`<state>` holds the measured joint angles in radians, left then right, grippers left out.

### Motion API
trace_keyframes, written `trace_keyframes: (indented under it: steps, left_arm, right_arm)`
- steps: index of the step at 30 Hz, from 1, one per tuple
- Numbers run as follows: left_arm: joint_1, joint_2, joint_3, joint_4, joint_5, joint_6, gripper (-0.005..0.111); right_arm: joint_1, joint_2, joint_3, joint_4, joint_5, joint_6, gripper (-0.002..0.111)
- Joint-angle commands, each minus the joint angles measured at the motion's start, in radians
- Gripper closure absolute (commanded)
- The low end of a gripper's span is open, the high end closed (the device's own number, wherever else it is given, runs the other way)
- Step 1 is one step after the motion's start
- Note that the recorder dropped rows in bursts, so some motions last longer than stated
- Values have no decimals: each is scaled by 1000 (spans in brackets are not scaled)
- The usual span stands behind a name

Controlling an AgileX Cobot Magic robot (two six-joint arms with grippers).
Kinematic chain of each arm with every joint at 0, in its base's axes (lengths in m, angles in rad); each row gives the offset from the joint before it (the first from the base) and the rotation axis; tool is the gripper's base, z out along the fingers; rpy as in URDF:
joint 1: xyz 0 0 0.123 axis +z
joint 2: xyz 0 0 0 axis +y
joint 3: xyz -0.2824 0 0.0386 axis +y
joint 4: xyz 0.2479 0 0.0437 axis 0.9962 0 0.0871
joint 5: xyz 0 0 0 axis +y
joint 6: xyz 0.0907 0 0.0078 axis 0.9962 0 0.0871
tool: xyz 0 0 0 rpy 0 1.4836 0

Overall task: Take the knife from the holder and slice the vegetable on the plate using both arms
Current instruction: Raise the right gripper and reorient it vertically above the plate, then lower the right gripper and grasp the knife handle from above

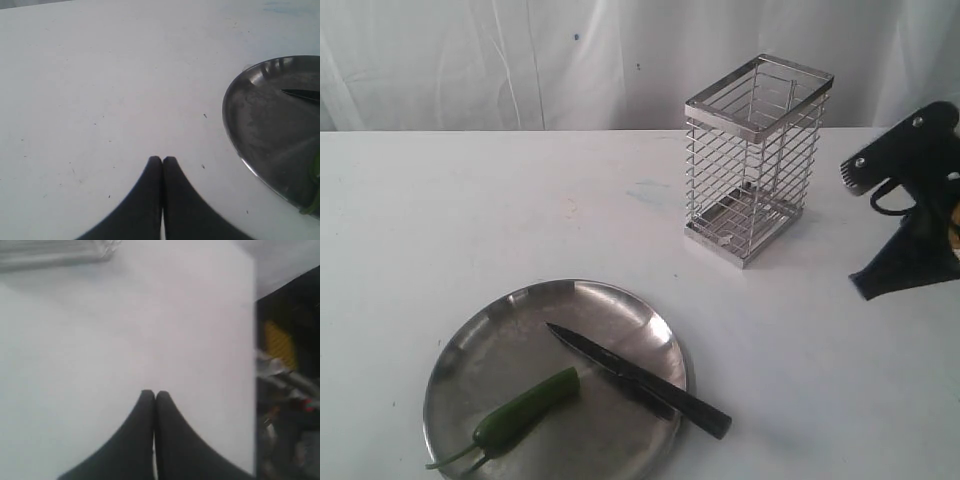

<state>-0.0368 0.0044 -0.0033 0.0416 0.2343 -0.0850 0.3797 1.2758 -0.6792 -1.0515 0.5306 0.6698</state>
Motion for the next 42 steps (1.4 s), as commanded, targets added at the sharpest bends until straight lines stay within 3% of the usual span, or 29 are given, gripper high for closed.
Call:
trace_keyframes:
  steps: [1,5,10,17,19,24,27,33,42]
  left_arm:
    - [-5,-4,3,-10,-3,3,107]
    - [-5,-4,3,-10,-3,3,107]
    - [-5,-4,3,-10,-3,3,107]
    - [-5,-4,3,-10,-3,3,107]
    - [-5,-4,3,-10,-3,3,107]
    - [-5,-4,3,-10,-3,3,107]
    - [-5,-4,3,-10,-3,3,107]
    - [-5,-4,3,-10,-3,3,107]
    - [-5,-4,3,-10,-3,3,107]
  right_arm:
    - [-9,133,-172,808,249,-670,108]
    - [-38,311,-344,1233,523,-1037,108]
    - [-43,453,-471,1426,685,-1232,108]
    - [-43,573,-547,1513,690,-1364,108]
    - [-43,593,-547,1530,690,-1376,103]
    - [-43,634,-545,1548,690,-1378,68]
    - [-43,635,-545,1551,636,-1378,56]
    - [-43,636,-545,1555,648,-1314,56]
    - [-43,699,-545,1682,690,-1393,56]
